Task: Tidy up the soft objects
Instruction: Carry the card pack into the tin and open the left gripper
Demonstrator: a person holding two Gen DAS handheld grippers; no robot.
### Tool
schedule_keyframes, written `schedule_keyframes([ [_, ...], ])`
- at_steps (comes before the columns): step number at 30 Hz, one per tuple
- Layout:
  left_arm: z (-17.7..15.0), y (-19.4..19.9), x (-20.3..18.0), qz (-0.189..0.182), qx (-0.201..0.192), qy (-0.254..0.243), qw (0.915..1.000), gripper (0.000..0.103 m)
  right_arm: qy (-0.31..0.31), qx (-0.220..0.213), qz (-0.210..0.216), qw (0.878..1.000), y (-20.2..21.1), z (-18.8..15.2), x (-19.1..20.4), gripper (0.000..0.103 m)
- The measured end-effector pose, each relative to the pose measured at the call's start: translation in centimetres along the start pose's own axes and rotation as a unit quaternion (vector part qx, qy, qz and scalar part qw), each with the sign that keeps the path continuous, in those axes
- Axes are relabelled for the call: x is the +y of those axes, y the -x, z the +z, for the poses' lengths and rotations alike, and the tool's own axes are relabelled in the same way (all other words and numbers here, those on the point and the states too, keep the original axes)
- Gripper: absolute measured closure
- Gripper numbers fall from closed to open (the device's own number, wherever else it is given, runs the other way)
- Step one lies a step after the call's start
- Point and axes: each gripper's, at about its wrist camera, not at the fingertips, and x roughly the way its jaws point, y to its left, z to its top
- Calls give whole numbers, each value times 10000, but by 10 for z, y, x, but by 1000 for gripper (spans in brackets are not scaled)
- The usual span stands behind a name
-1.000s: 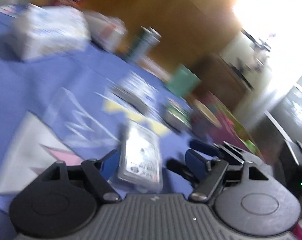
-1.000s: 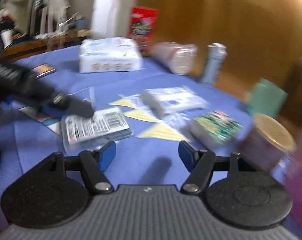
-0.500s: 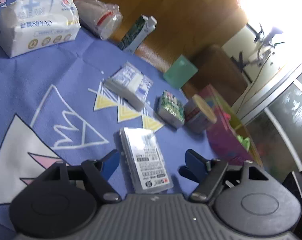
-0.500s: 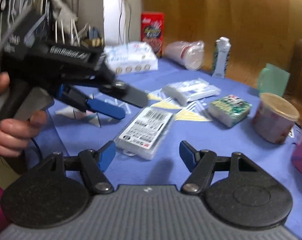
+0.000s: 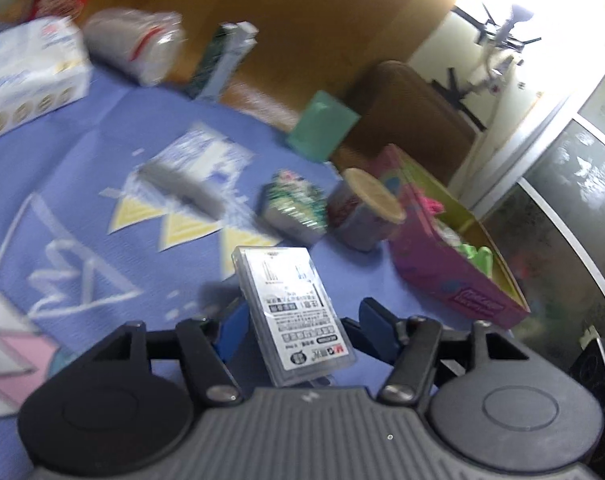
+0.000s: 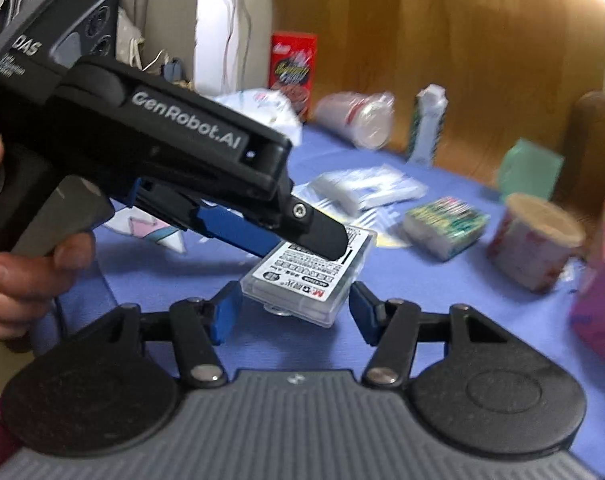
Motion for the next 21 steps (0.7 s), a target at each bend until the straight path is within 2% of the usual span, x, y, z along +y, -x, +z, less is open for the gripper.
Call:
schedule_keyframes([
  [6,21,-31,-57,-295,82,-617,9976,42,-192,-490,-638,9966,31,-3,-29,42],
  [12,37,-84,-128,-661,210,-1276,9894,42,-292,-1013,-1514,9828,72,-6,-70,42],
  [17,48,-134,-183,-962,357,-1690,9803,42,-626,-1157,-2145,9678,96,-11,-119,42],
  [21,55,-177,-212,-1019,439,-1865,9762,42,-983,-1147,-2449,9577,108,-17,-157,42],
])
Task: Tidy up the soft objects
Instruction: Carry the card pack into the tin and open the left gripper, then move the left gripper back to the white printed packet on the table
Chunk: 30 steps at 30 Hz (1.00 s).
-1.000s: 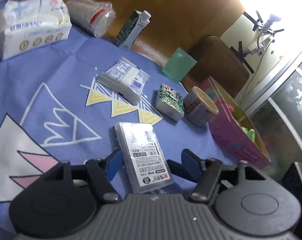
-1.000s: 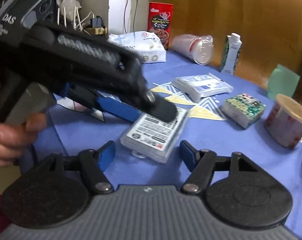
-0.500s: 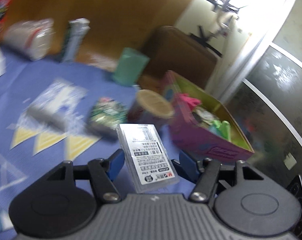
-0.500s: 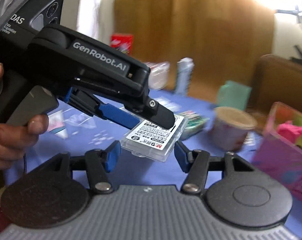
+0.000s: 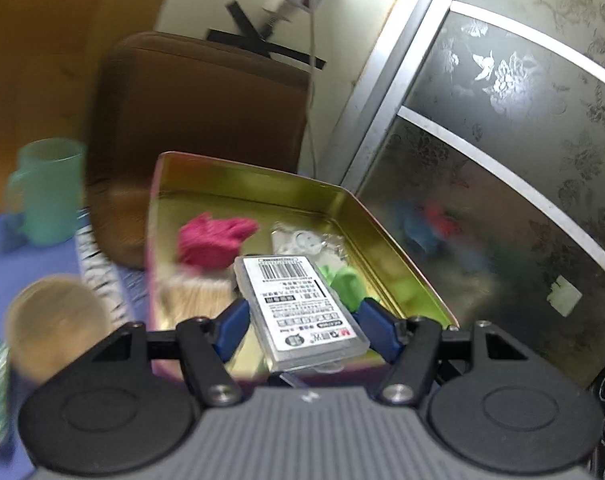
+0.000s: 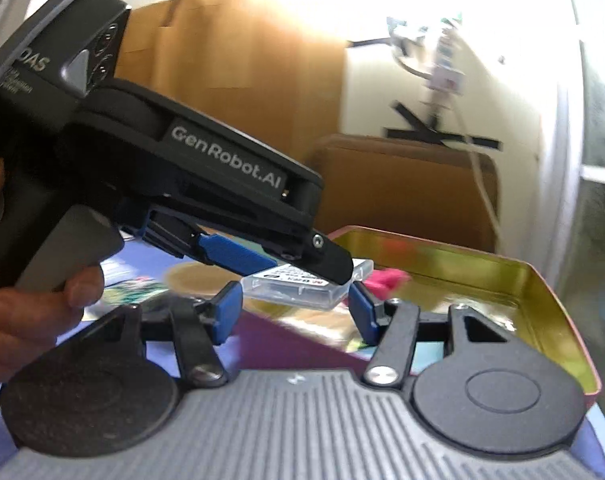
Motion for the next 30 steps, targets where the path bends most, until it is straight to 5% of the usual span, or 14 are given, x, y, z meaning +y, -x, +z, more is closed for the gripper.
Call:
schedule_keyframes([
  [3,14,-36,-5,138,-69,-66,9999,41,31,203,-230,9995,-32,0,-21,49],
  [7,19,-56,1,255,19,107,9996,41,431,656,-1361,9876,-77,-10,-47,47],
  [19,-5,-50,-4,271,123,-14,9996,39,-304,404,-1133,9923,-64,-21,-66,48],
  [30,-45,46,7,-135,-319,-218,9992,37,-970,-13,-1070,9895,-26,-26,-61,48],
])
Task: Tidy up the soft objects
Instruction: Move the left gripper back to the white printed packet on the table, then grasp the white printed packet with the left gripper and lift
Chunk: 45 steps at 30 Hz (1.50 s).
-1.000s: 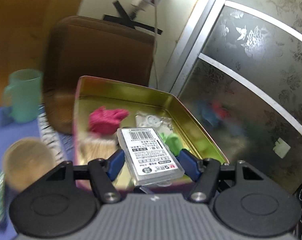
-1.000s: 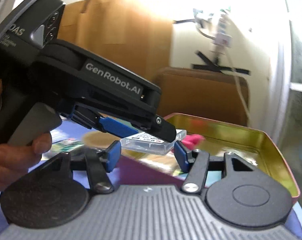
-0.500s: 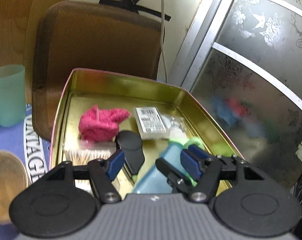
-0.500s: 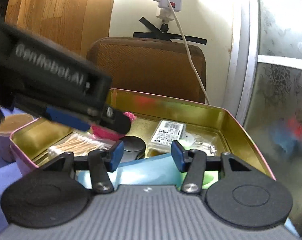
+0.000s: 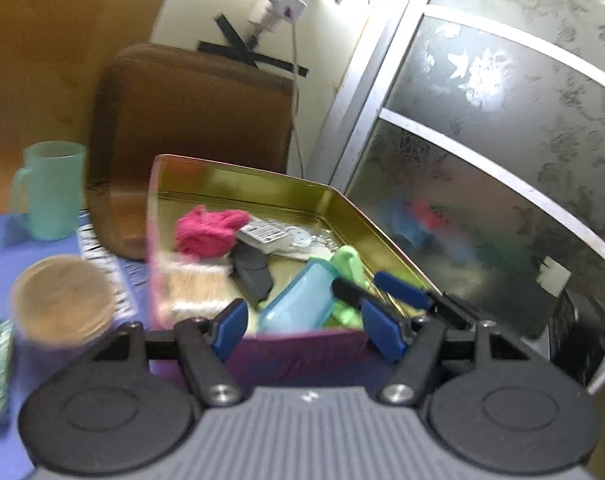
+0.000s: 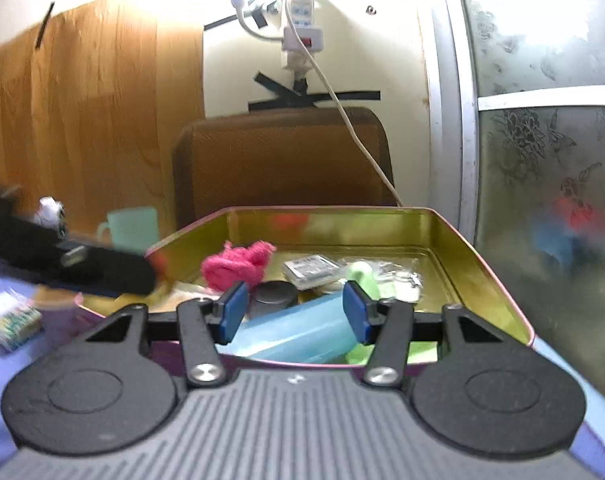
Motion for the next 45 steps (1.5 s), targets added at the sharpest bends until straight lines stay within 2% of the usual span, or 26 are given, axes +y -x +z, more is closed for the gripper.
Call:
schedule_keyframes([
  [3,-17,37,25,110,-46,128,9998,37,-2,-141,215,9997,9,4,16,48],
  [6,-35,75,59,563,-155,330,9977,37,137,-176,530,9983,13,9,42,48],
  [9,-54,115,103,1112,-333,824,9898,37,146,70,1308,9913,12,12,76,48],
  [13,-63,157,163,1934,-579,1536,9673,38,300,644,2534,9647,0,12,139,48],
  [14,-61,165,178,2096,-628,1652,9617,38,361,796,2761,9571,-6,12,154,48],
  [16,-53,172,200,2255,-652,1761,9560,38,565,1056,3099,9432,-19,10,190,48],
  [19,-39,167,225,2261,-618,1780,9557,38,1294,1273,3334,9252,-38,6,244,47],
  [21,-29,155,236,2232,-515,1706,9583,38,1722,1454,3308,9164,-52,-1,274,47],
  [23,-21,139,244,2208,-331,1627,9611,38,1878,1690,3229,9121,-72,-4,292,47],
  [25,-26,124,247,2239,-58,1679,9600,46,1911,2033,3111,9085,-92,-7,303,43],
  [26,-28,117,252,2265,61,1766,9578,53,1879,2180,3024,9087,-99,-11,306,40],
  [27,-29,117,250,2289,11,1726,9580,62,1812,2302,2963,9091,-104,-13,307,41],
  [28,-33,119,248,2130,77,1756,9611,66,1705,2417,3032,9059,-111,-16,307,41],
  [29,-36,122,247,2061,90,1814,9615,66,1685,2346,3048,9076,-109,-16,306,47],
  [36,-76,154,201,1727,88,2023,9639,65,2341,1766,3236,8996,-50,-33,291,47],
  [40,-106,176,157,1481,107,2004,9684,62,2376,1747,3600,8851,-8,-41,264,46],
  [43,-118,186,133,1241,265,1810,9753,55,2510,1667,3803,8744,27,-50,244,45],
  [45,-120,192,127,1264,289,1753,9759,44,2499,1607,3947,8694,45,-54,231,46],
])
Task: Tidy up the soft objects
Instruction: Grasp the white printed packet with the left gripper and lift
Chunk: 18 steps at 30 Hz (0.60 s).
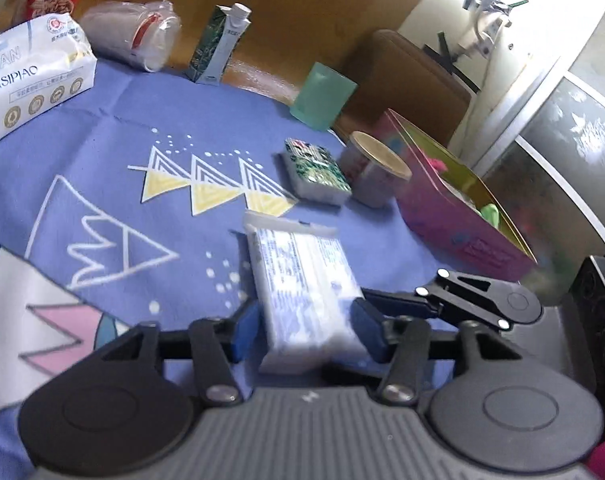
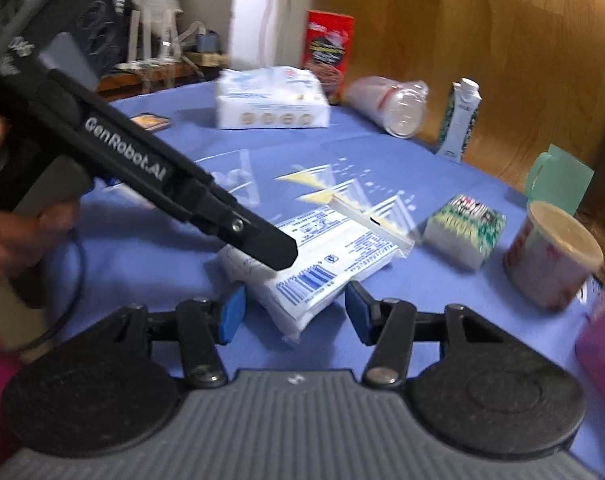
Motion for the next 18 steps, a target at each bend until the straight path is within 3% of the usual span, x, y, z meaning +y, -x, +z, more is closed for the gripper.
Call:
schedule_keyframes([
  [1,2,3,0,72,-78,24,9999,41,-41,-48,51,10000,6,-4,2,45],
  [3,9,3,5,211,-194,170,9994,38,-110,-137,-40,9998,11,-8,2,24],
  [5,15,-2,7,173,-155,296,9993,40,-182,-189,-216,9994,8,-7,0,20],
  [8,13,-19,-2,274,29,78,9996,53,-386,-104,-138,9991,-4,-2,-6,22],
  [10,9,-23,-15,467,-27,-218,9987,55,-426,-34,-5,9991,-10,-4,-3,33],
  [12,7,-26,-25,626,-38,-412,9972,55,-394,-124,-15,9991,-10,-7,2,37],
  [15,14,-28,-35,505,-39,-444,9977,55,-325,-290,-237,9988,-3,-10,2,43],
  [18,30,-34,-58,271,-114,-758,9967,55,-643,-583,-409,9954,15,-13,-12,44],
])
